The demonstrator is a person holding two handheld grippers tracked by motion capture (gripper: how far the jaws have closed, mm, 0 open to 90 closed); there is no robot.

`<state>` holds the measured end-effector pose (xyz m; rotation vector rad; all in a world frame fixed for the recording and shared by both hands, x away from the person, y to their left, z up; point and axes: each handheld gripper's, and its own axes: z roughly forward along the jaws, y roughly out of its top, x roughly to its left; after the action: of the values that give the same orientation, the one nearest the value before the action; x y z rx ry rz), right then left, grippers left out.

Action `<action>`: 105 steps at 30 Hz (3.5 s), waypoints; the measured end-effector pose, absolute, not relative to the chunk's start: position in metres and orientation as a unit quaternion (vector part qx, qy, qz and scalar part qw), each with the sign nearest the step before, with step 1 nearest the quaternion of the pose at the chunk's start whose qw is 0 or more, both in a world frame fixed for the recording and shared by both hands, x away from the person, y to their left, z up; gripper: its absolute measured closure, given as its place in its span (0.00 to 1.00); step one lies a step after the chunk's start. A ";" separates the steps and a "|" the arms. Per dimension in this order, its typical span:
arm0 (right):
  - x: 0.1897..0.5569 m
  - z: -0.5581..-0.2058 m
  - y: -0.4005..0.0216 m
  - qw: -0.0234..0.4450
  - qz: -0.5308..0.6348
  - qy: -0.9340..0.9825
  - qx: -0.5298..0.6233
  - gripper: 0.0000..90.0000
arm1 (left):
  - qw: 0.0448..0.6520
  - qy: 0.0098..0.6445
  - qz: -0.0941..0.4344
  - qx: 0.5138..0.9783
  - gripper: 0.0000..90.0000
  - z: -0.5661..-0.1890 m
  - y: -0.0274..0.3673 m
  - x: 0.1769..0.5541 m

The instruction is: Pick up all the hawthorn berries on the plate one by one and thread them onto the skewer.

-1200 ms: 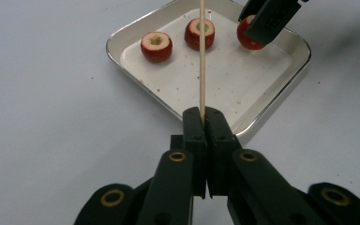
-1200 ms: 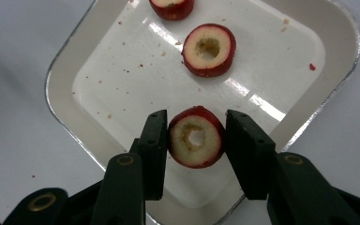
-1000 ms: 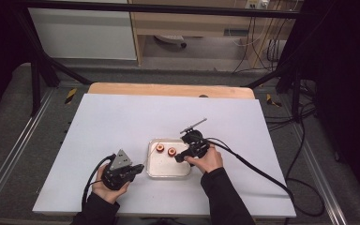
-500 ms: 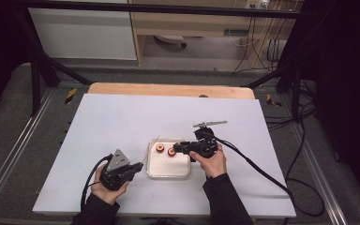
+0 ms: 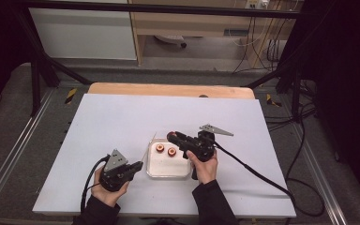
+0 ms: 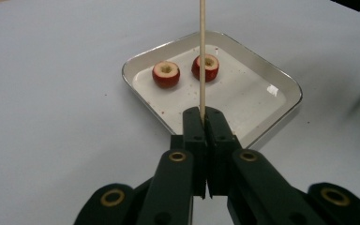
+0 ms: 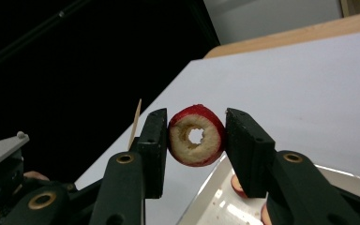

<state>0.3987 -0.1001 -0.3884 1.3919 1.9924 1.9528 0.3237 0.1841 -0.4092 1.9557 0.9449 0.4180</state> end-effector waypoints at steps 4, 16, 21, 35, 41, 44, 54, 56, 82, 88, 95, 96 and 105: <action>0.397 -0.390 -0.098 0.025 0.641 0.627 0.442 0.67 | 0.453 0.386 0.167 0.787 0.98 -0.408 0.183 0.323; 0.395 -0.391 -0.092 0.037 0.718 0.543 0.434 0.68 | 0.468 0.393 0.149 0.778 0.98 -0.408 0.173 0.318; 0.394 -0.392 -0.090 0.032 0.734 0.524 0.432 0.68 | 0.472 0.392 0.138 0.778 0.98 -0.408 0.165 0.315; 0.392 -0.396 -0.089 0.037 0.740 0.537 0.404 0.68 | 0.469 0.387 0.128 0.783 0.98 -0.408 0.161 0.315; 0.392 -0.399 -0.087 0.043 0.744 0.536 0.397 0.68 | 0.471 0.388 0.125 0.782 0.98 -0.408 0.161 0.315; 0.392 -0.400 -0.086 0.041 0.746 0.534 0.396 0.68 | 0.471 0.390 0.122 0.782 0.98 -0.408 0.161 0.315; 0.391 -0.401 -0.086 0.039 0.748 0.534 0.391 0.68 | 0.472 0.393 0.121 0.780 0.98 -0.409 0.161 0.315; 0.391 -0.401 -0.086 0.037 0.748 0.533 0.393 0.68 | 0.471 0.392 0.121 0.781 0.98 -0.409 0.161 0.315; 0.389 -0.409 -0.081 0.021 0.740 0.544 0.394 0.68 | 0.474 0.402 0.119 0.774 0.98 -0.409 0.160 0.315; 0.386 -0.412 -0.079 0.015 0.738 0.544 0.398 0.68 | 0.474 0.402 0.124 0.773 0.98 -0.410 0.159 0.315; 0.384 -0.416 -0.077 -0.010 0.729 0.550 0.407 0.68 | 0.478 0.400 0.133 0.771 0.98 -0.410 0.159 0.314; 0.383 -0.417 -0.076 -0.011 0.728 0.552 0.407 0.68 | 0.477 0.400 0.133 0.771 0.98 -0.411 0.159 0.314; 0.377 -0.422 -0.073 -0.021 0.720 0.557 0.414 0.68 | 0.472 0.400 0.132 0.774 0.99 -0.413 0.159 0.315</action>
<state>0.3773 -0.0729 -0.4225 1.3173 1.7738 2.2924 0.3149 0.1588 -0.4132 1.8964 0.9801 0.3231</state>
